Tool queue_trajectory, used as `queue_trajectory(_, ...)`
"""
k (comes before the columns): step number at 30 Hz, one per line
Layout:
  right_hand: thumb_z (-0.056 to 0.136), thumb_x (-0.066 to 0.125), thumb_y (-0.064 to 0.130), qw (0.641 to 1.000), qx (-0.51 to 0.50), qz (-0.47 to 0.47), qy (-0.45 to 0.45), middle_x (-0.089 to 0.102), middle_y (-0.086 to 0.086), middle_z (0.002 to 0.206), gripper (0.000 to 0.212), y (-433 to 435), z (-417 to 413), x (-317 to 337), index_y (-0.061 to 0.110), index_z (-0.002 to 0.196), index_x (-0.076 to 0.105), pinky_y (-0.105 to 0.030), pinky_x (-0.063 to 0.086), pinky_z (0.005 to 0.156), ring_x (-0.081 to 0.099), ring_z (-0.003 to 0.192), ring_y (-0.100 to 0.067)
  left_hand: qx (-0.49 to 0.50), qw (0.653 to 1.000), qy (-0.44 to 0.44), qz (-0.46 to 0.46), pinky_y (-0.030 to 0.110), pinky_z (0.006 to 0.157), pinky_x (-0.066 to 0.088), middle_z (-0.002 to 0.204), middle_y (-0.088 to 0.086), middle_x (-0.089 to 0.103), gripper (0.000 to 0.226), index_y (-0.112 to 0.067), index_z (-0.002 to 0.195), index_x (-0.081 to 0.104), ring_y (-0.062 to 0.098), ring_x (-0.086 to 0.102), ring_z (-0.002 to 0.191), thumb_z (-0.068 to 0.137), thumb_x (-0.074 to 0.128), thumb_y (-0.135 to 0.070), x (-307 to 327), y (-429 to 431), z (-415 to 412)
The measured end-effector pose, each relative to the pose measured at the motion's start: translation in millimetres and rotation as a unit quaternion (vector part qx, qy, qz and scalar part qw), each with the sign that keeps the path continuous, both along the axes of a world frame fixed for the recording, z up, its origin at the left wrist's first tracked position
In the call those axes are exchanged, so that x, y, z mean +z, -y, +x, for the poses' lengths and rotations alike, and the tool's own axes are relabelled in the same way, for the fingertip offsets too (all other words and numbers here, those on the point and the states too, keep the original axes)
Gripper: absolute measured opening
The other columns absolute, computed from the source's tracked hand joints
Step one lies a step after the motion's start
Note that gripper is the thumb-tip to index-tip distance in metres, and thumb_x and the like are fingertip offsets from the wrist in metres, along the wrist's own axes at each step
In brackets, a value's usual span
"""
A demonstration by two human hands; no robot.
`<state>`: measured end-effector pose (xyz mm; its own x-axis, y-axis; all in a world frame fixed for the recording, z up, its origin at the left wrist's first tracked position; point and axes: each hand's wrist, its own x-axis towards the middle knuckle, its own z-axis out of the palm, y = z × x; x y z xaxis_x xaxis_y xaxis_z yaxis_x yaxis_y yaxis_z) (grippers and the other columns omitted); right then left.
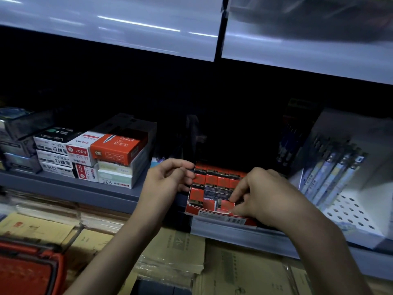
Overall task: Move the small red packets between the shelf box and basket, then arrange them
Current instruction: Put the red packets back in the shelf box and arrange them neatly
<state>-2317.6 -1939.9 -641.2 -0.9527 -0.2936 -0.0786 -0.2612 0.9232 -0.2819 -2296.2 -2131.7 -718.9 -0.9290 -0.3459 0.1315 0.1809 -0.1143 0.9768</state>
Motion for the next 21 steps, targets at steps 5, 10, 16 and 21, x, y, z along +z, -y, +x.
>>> queue_trajectory(5,0.08,0.085,0.032,0.993,0.056,0.081,-0.059,0.057,0.012,0.072,0.016,6,-1,-2,0.025,0.088,0.074,-0.028,0.05,0.069,0.06,0.075,-0.012,-0.001,1.0,0.0,-0.003,0.018,0.064,0.055,0.08,0.008,0.072,0.023,0.0,0.104,0.071,0.011,0.067,0.071,0.102,0.049,0.002,1,1,2)
queue_trajectory(10,0.084,0.08,0.039,0.997,0.074,-0.013,-0.013,0.07,0.017,0.075,0.008,-12,-3,-1,0.031,0.084,0.08,-0.032,0.058,0.08,0.064,0.077,0.001,-0.003,1.0,0.003,-0.002,0.018,0.066,0.057,0.081,0.008,0.073,0.023,-0.001,0.105,0.071,0.011,0.067,0.071,0.102,0.049,0.0,2,1,2)
queue_trajectory(16,0.086,0.076,0.045,0.992,0.1,-0.042,-0.071,0.073,0.021,0.088,0.013,-11,0,-1,0.04,0.098,0.079,-0.032,0.057,0.081,0.066,0.083,0.001,-0.002,1.0,0.006,-0.004,0.019,0.065,0.056,0.081,0.008,0.071,0.023,-0.002,0.104,0.071,0.01,0.065,0.07,0.103,0.048,0.0,3,-1,2)
queue_trajectory(21,0.086,0.076,0.046,0.984,0.138,0.015,-0.114,0.073,0.016,0.1,0.021,2,1,-9,0.041,0.106,0.076,-0.03,0.054,0.079,0.064,0.091,-0.007,0.002,1.0,0.004,-0.009,0.018,0.064,0.056,0.079,0.006,0.071,0.023,-0.002,0.103,0.071,0.009,0.065,0.069,0.102,0.049,0.001,2,-1,0)
